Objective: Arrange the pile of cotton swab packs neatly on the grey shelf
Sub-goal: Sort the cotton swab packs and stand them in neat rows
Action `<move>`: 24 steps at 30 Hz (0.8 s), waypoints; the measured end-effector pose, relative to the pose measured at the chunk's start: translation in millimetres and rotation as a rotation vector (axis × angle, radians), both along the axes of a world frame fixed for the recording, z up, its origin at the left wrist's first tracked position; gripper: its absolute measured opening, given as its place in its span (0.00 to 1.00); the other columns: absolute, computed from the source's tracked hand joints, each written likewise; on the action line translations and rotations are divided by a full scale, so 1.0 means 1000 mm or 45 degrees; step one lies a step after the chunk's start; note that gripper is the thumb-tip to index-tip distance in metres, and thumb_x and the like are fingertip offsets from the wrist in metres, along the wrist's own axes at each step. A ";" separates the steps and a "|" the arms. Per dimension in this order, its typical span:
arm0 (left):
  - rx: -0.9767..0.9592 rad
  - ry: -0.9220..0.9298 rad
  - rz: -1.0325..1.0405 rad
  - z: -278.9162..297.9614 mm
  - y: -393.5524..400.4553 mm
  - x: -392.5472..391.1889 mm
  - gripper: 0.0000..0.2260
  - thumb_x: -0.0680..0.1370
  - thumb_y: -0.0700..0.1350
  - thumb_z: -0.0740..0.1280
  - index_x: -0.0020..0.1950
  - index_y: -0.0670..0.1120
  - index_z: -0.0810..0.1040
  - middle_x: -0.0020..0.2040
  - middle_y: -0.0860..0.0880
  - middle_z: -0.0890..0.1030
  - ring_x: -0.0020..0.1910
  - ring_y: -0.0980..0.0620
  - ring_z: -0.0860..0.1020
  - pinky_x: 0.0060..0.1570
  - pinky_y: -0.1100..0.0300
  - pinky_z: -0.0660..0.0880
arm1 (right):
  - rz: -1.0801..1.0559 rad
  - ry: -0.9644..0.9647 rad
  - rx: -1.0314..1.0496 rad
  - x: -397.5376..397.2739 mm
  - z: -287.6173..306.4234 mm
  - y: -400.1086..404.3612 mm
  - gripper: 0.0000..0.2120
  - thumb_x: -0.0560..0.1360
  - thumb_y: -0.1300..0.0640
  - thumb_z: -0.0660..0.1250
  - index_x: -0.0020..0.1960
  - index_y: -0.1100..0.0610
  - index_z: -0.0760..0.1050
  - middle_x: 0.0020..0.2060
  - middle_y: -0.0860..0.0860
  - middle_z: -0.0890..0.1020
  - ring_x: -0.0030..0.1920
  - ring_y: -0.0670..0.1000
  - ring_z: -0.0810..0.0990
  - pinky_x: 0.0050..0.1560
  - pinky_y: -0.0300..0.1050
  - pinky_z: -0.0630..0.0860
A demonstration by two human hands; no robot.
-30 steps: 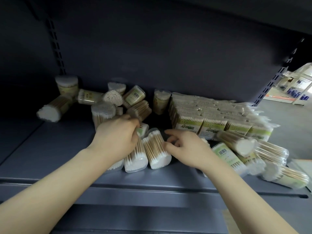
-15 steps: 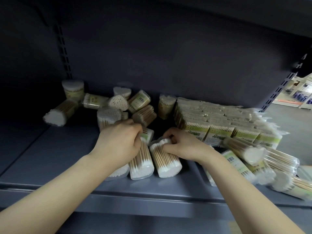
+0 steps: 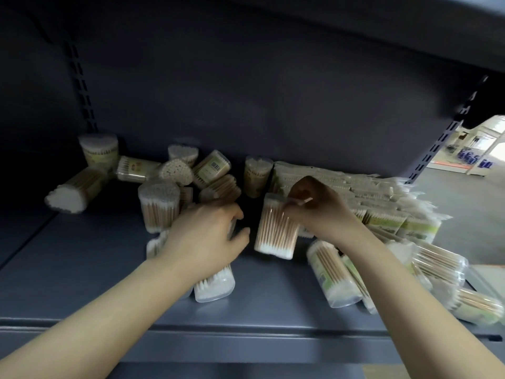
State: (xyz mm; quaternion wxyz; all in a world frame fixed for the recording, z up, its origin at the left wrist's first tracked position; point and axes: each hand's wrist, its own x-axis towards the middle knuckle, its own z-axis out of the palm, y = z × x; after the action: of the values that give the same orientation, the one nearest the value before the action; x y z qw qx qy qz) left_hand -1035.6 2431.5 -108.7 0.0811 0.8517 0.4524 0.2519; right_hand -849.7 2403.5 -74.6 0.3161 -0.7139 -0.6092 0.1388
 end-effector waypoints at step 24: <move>-0.154 -0.342 0.079 0.004 -0.006 0.038 0.29 0.68 0.51 0.71 0.66 0.46 0.66 0.59 0.47 0.68 0.49 0.46 0.76 0.44 0.60 0.70 | 0.045 0.381 0.213 0.011 0.008 0.006 0.05 0.75 0.58 0.64 0.41 0.55 0.75 0.38 0.54 0.82 0.40 0.52 0.82 0.50 0.57 0.78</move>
State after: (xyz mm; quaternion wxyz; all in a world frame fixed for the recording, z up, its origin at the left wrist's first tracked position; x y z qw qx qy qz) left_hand -997.7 2426.0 -104.6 0.1845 0.7894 0.4779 0.3382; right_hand -838.5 2409.4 -67.1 0.4592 -0.6457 -0.5771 0.1979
